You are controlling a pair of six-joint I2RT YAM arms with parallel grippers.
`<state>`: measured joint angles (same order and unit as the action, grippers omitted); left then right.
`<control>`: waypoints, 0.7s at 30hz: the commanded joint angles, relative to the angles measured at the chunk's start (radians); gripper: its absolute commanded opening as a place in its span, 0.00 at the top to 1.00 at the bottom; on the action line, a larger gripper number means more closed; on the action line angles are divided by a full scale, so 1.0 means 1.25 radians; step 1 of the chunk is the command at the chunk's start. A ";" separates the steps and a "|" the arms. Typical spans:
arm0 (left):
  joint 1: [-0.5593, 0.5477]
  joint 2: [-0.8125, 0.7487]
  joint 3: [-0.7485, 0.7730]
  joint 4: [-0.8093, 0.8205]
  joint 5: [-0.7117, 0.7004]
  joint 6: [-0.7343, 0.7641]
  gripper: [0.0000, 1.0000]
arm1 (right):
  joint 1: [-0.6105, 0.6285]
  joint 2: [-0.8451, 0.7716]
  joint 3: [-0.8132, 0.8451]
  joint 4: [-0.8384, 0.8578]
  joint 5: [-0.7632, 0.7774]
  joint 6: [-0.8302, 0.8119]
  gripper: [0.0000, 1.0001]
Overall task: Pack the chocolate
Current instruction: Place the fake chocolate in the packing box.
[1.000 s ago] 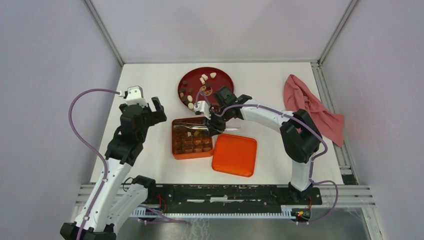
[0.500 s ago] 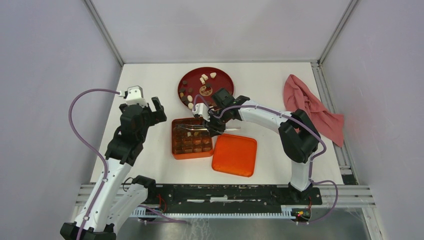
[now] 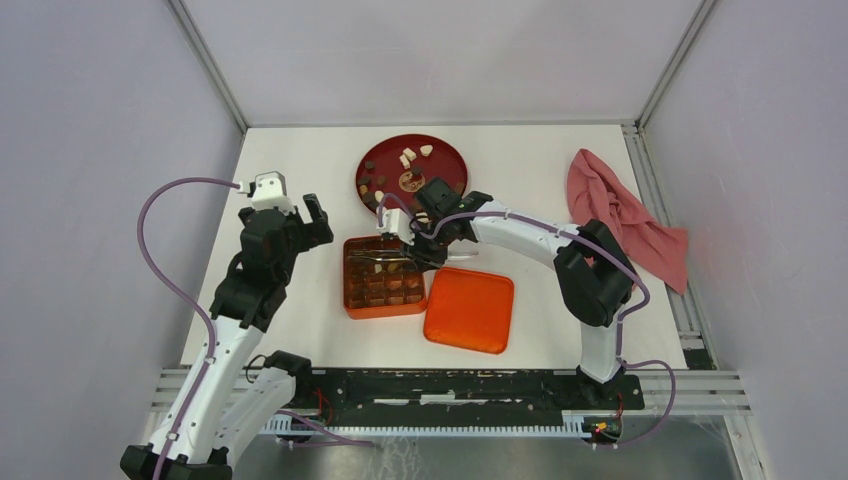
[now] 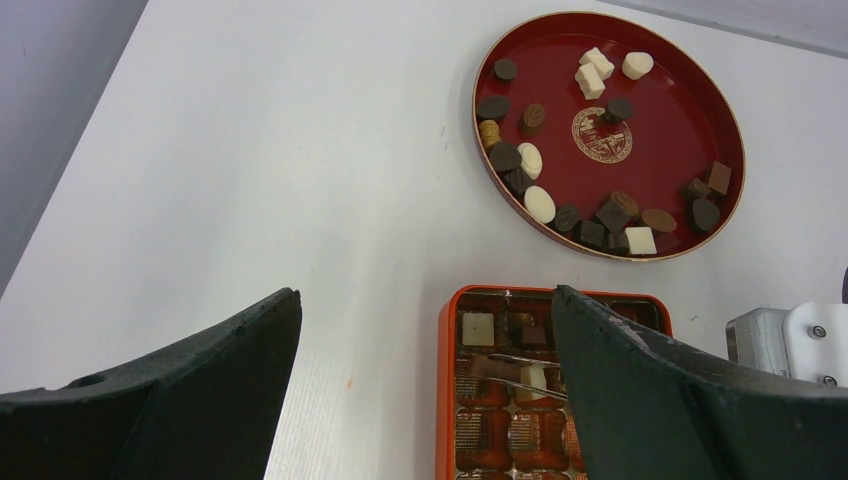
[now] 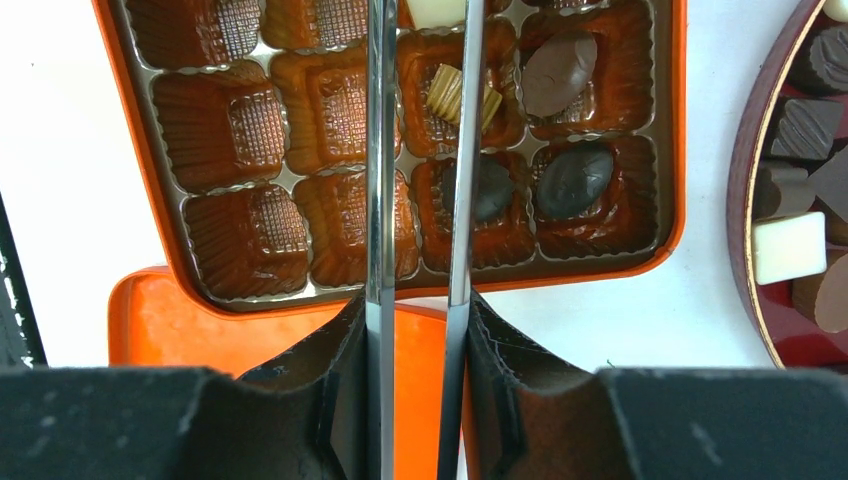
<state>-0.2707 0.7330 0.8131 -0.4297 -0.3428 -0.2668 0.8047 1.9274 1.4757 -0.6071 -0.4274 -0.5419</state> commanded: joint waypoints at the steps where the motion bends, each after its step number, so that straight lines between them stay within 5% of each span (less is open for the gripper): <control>1: -0.001 0.000 0.000 0.037 -0.014 0.021 0.00 | 0.005 0.003 0.035 -0.003 0.014 -0.011 0.66; 21: -0.001 0.000 0.000 0.036 -0.010 0.022 0.00 | 0.000 -0.037 0.052 -0.017 -0.049 -0.010 0.61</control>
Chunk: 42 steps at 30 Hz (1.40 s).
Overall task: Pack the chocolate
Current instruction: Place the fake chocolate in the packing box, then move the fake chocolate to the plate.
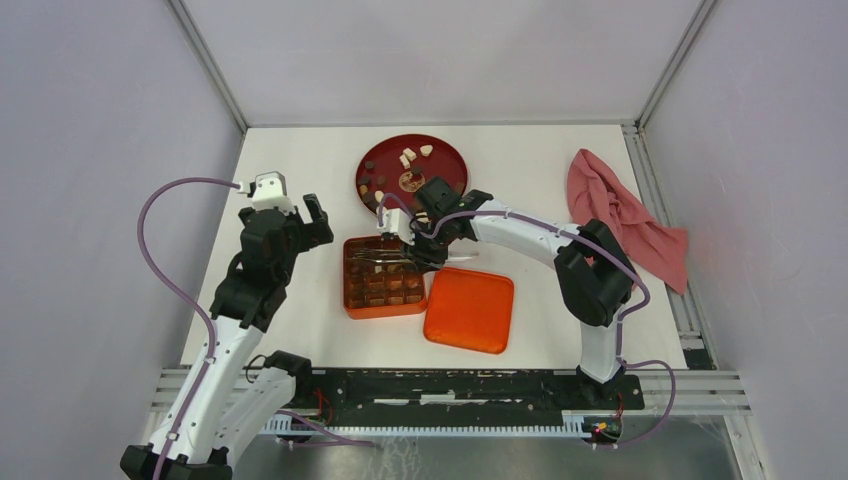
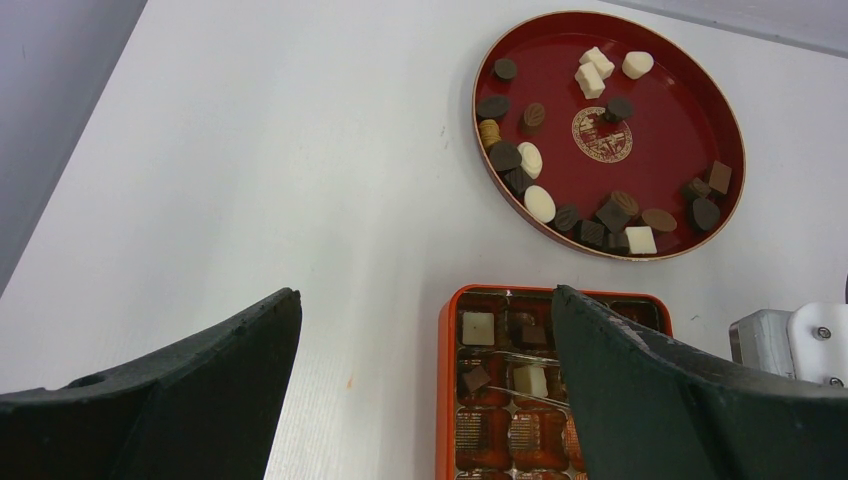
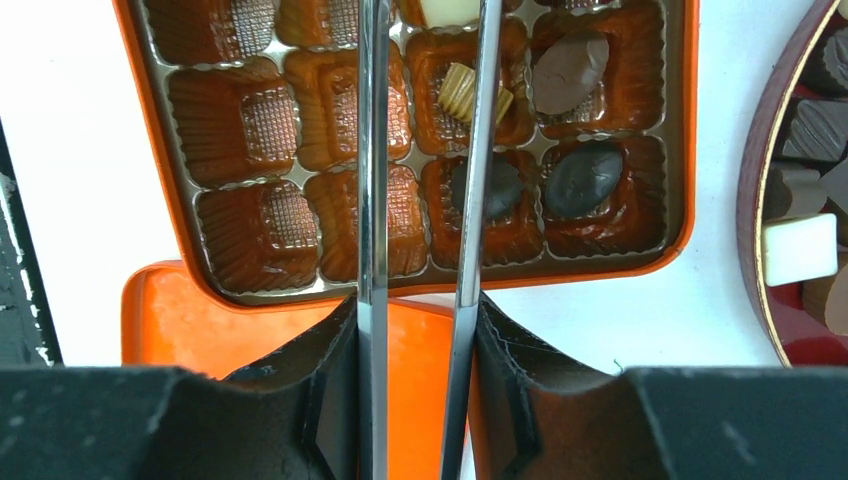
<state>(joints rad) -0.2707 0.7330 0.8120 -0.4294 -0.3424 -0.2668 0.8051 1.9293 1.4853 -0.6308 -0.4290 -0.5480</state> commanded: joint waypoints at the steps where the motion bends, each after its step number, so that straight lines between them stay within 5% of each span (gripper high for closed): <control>1: -0.001 0.000 0.001 0.036 -0.010 0.021 0.00 | -0.003 -0.045 0.044 0.002 -0.058 -0.004 0.62; 23: -0.001 0.009 -0.012 0.066 0.080 0.032 0.00 | -0.275 -0.126 0.010 0.037 -0.198 0.048 0.63; 42: -0.001 0.034 -0.019 0.076 0.130 0.036 0.00 | -0.313 -0.116 0.003 0.057 -0.176 0.062 0.63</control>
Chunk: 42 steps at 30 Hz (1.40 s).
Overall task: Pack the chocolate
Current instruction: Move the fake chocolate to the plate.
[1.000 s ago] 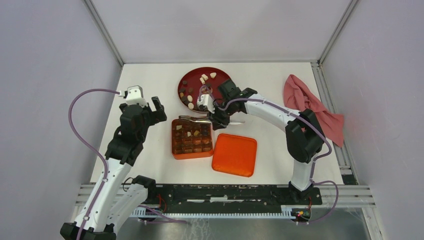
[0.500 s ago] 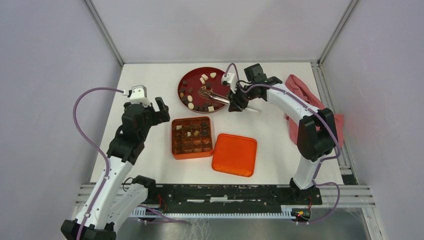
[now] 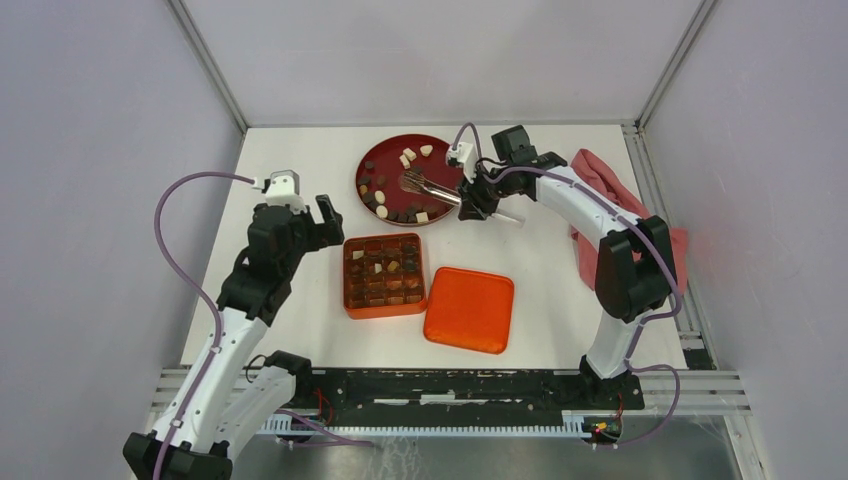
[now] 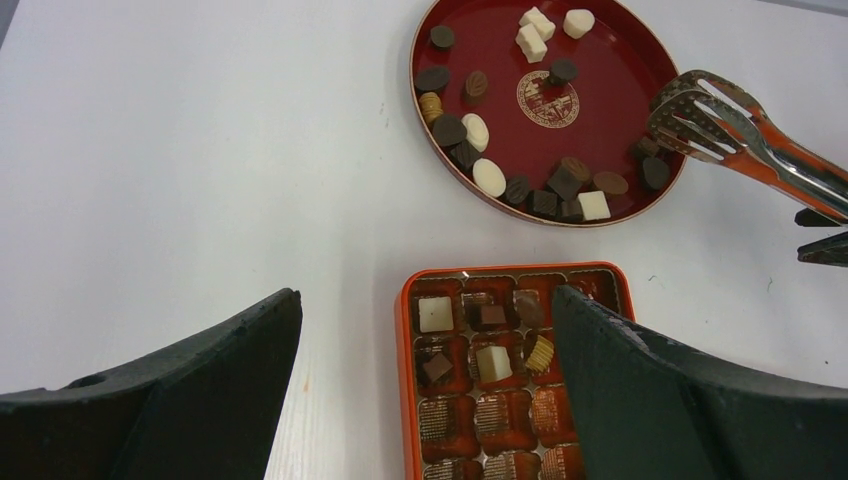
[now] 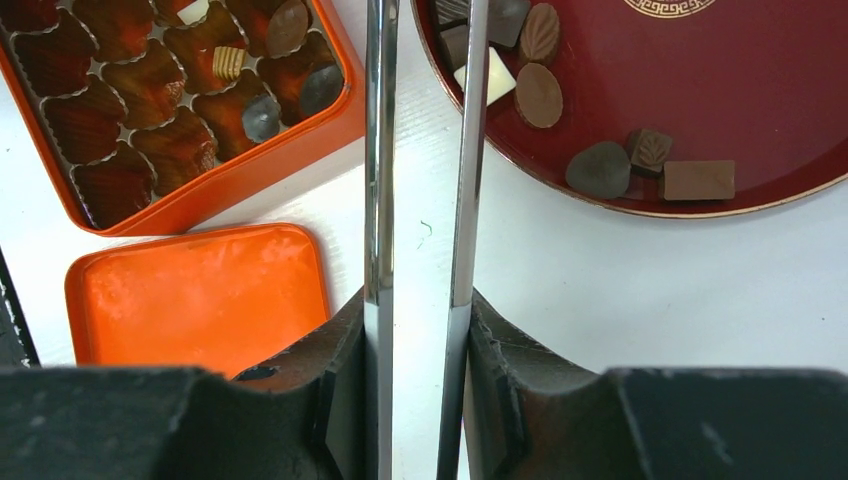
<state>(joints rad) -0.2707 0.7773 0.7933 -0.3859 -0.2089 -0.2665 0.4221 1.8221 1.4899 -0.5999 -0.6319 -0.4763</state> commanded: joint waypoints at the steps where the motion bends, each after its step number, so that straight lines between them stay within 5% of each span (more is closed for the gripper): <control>1: -0.002 -0.003 -0.005 0.042 0.027 0.035 0.00 | -0.007 -0.028 0.000 0.032 -0.012 0.005 0.63; 14: -0.002 0.012 0.011 0.036 0.088 0.029 0.00 | -0.041 0.001 0.036 0.037 0.129 0.003 0.62; 28: -0.001 0.007 0.017 0.036 0.131 0.021 0.00 | -0.039 0.270 0.351 -0.105 0.206 0.001 0.60; 42: -0.001 0.032 0.024 0.023 0.129 0.026 0.01 | -0.030 0.385 0.447 -0.109 0.216 0.032 0.54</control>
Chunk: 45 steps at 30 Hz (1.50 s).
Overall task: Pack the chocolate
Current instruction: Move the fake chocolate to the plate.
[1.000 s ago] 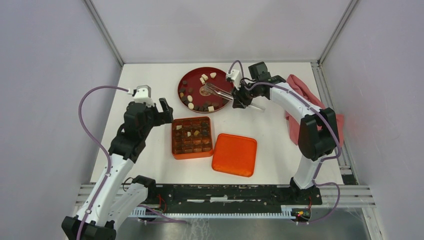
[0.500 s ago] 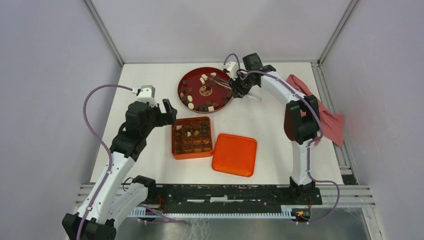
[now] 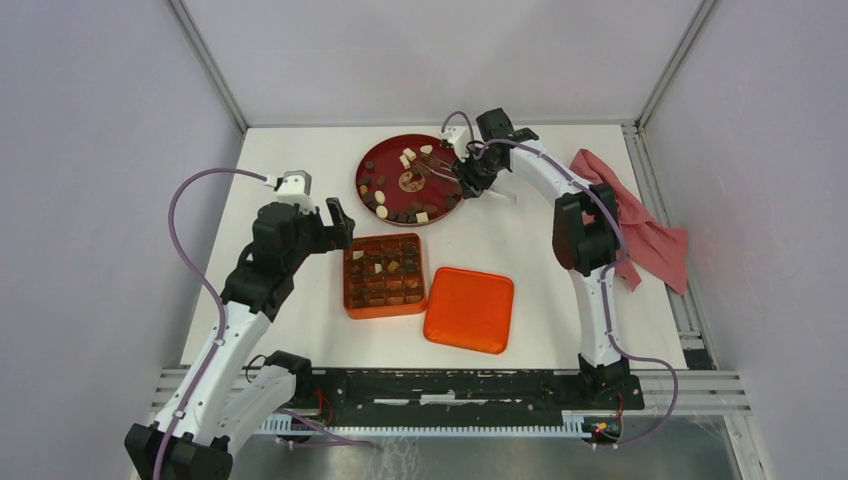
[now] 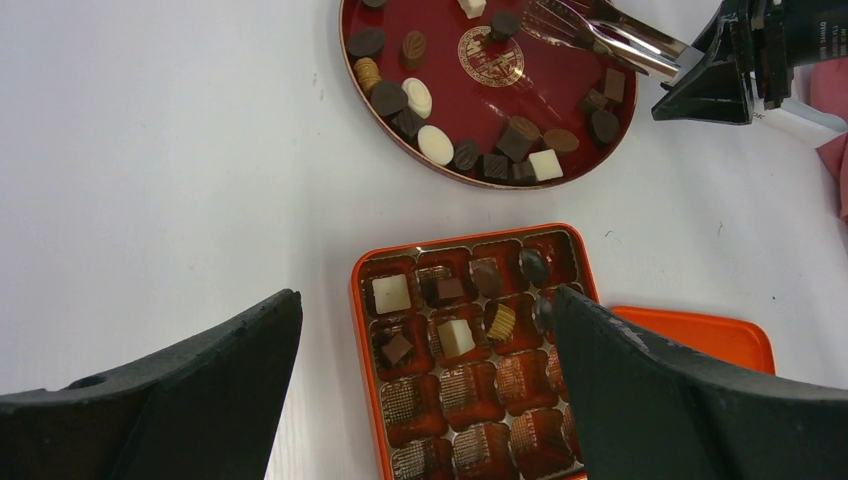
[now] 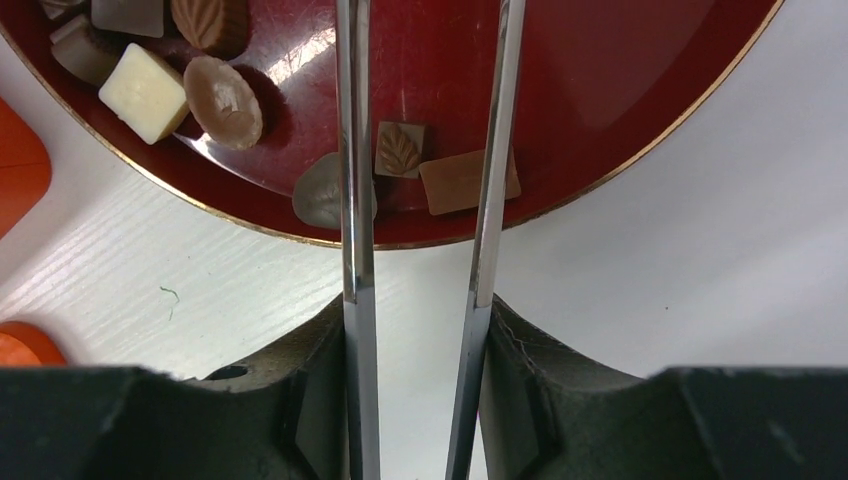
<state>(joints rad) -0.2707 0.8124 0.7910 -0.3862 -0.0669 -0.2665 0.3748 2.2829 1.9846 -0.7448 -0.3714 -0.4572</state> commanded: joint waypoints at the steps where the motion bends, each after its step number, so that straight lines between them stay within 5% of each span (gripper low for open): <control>1: -0.001 0.004 0.026 0.024 0.014 0.026 0.01 | 0.009 0.020 0.056 0.009 0.010 0.019 0.53; 29: -0.001 -0.002 0.026 0.024 0.018 0.027 0.01 | 0.046 0.082 0.121 0.008 0.104 0.043 0.50; 45: -0.001 -0.004 0.026 0.024 0.020 0.024 0.01 | 0.056 0.077 0.131 -0.012 0.114 0.028 0.69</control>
<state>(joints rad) -0.2707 0.8181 0.7910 -0.3866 -0.0559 -0.2665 0.4370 2.3875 2.1056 -0.7666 -0.2256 -0.4164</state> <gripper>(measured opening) 0.994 0.410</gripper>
